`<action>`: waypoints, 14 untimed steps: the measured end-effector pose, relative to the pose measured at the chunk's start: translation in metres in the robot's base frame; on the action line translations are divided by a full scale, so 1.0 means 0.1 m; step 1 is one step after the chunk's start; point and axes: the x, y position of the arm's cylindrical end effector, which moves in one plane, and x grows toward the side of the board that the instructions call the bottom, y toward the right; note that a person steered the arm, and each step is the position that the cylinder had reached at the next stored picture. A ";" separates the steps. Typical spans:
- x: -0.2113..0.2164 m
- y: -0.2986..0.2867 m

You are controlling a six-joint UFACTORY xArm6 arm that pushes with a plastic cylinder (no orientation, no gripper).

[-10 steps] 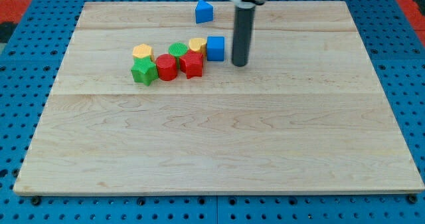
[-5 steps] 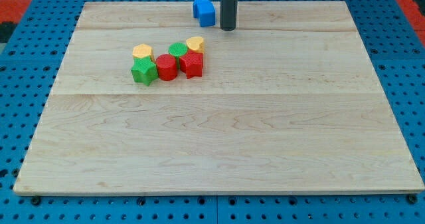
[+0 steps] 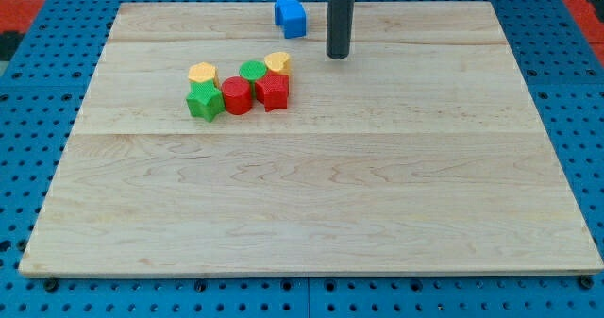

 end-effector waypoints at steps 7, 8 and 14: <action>0.24 -1.61; 0.69 -1.72; 2.11 -1.45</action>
